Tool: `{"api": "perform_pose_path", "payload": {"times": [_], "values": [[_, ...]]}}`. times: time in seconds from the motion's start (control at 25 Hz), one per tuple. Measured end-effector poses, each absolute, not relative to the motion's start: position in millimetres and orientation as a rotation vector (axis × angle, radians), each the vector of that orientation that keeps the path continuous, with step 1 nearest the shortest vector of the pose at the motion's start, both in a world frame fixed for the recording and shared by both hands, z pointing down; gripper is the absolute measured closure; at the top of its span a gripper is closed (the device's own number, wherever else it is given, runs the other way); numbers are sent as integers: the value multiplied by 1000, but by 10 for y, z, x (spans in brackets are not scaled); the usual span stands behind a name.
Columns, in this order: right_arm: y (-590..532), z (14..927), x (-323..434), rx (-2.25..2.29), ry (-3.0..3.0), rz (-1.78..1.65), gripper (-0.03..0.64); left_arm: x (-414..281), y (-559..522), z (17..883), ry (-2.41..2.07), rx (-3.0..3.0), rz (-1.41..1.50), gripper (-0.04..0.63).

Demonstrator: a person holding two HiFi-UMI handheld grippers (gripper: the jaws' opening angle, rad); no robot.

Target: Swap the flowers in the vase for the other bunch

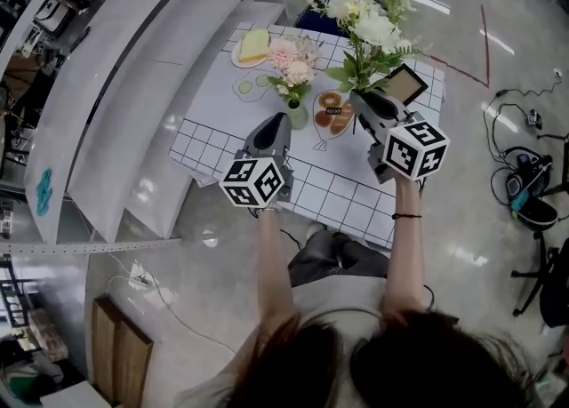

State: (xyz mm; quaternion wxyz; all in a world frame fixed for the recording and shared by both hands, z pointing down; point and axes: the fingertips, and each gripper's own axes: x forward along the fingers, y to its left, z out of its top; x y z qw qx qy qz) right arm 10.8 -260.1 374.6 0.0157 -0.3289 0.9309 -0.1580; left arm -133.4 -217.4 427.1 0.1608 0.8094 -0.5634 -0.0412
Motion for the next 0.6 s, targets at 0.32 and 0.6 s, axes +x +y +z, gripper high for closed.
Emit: {"api": "perform_pose_path", "payload": {"times": [0.32, 0.6], "values": [[-2596, 3784, 77, -1128, 2844, -527, 577, -1404, -2355, 4337, -1540, 2340, -92, 577], [-2606, 3836, 49, -1225, 2780, -526, 577, -1461, -2489, 4458, -1461, 2382, -57, 546]]}}
